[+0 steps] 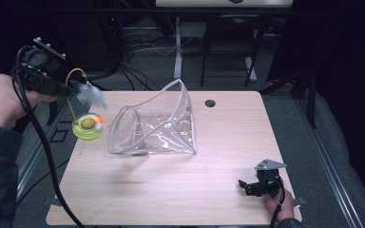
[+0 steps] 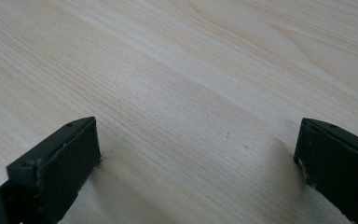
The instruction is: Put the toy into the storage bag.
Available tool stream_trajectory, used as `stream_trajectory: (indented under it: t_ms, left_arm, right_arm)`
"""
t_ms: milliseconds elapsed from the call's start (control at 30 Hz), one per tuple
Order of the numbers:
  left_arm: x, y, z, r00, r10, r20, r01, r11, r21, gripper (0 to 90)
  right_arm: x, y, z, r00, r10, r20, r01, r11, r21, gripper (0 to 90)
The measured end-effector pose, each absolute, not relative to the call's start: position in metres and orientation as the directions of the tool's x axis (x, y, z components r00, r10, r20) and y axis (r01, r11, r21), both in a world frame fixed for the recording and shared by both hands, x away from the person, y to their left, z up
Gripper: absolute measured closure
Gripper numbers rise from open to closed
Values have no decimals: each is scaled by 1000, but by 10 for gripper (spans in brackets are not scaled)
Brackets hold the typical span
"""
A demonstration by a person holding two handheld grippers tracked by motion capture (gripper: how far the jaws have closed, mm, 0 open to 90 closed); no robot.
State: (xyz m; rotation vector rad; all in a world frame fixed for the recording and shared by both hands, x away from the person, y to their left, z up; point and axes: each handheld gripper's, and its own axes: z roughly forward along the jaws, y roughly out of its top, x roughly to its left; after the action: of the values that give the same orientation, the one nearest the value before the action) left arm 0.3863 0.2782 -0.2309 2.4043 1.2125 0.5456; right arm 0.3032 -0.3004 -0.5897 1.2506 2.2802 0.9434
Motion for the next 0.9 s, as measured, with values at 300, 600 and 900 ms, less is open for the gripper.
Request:
stream_trajectory:
  t_ms: [300,600,900]
  left_arm:
    - [391,264,-222,573,799,180,653,-578,489,877]
    - [398,247,-216,592,784,186,641,-599,480,877]
    - [404,231,-213,618,761,199,624,-628,464,876]
  right_arm:
    - [303,-301,-589,-539,842,-7,595,387,705,0]
    - [303,-301,-589,-540,842,-9,595,389,703,0]
    - [303,-301,-589,-540,842,-8,595,388,704,0]
